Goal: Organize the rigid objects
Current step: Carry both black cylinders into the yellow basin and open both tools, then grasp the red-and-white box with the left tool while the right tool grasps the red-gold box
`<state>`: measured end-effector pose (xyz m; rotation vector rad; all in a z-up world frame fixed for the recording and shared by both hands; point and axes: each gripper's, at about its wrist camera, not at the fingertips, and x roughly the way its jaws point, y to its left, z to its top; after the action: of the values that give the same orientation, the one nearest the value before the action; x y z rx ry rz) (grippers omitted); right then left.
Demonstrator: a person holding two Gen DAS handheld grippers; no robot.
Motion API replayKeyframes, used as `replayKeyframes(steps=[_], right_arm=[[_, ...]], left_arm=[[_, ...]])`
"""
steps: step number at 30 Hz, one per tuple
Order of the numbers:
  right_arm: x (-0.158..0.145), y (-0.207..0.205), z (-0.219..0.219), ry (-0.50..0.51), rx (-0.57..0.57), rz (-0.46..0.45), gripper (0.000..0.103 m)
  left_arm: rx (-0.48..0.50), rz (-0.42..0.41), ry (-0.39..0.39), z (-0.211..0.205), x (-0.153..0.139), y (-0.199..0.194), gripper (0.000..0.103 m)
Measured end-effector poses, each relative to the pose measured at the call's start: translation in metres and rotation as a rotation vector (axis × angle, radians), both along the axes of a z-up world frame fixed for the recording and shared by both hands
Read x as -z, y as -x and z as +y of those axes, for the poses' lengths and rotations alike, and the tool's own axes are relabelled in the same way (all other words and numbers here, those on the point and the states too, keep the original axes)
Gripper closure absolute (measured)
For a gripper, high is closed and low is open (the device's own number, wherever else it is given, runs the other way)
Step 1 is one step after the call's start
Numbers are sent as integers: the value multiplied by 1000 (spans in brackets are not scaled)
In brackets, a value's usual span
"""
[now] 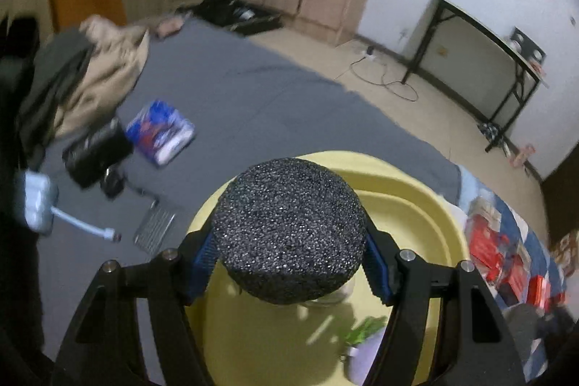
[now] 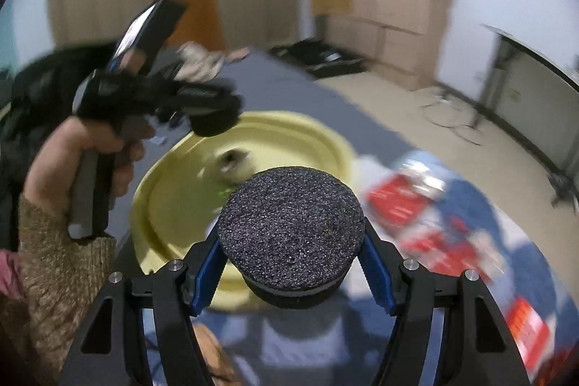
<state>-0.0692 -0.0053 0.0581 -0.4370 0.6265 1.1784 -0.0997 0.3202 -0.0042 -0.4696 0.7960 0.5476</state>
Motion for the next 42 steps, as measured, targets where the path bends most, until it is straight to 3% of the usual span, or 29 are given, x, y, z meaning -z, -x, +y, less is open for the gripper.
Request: replayKeyframes(steps=[7, 15, 17, 19, 20, 21, 24, 29, 32, 36, 39, 42], right_arm=[[28, -20, 63, 66, -17, 43, 36], [36, -28, 81, 84, 12, 51, 35], [34, -25, 84, 88, 24, 57, 34], [29, -21, 85, 75, 40, 14, 21], [24, -17, 82, 56, 44, -11, 6], [18, -14, 75, 35, 58, -37, 0], [-8, -13, 35, -45, 145, -73, 0], [-44, -41, -87, -174, 414, -35, 0], [-50, -57, -170, -175, 623, -45, 0], [-41, -83, -266, -221, 807, 42, 0], [-33, -103, -305, -170, 906, 91, 0], [-29, -117, -315, -83, 960, 97, 0]], left_arm=[[-20, 1, 96, 18, 25, 4, 33], [-27, -7, 126, 18, 25, 5, 31], [-32, -12, 143, 18, 24, 2, 22], [-40, -17, 177, 19, 21, -1, 15], [-40, -23, 181, 17, 18, 0, 13], [-39, -35, 170, 14, 13, 0, 11], [-19, -91, 130, 3, -6, 1, 0], [159, -164, 41, -56, -45, -25, 0], [287, -136, -14, -102, -53, -56, 0], [433, -107, -42, -159, -47, -100, 0], [452, -93, -41, -179, -37, -125, 0], [457, -49, -67, -195, -23, -141, 0]])
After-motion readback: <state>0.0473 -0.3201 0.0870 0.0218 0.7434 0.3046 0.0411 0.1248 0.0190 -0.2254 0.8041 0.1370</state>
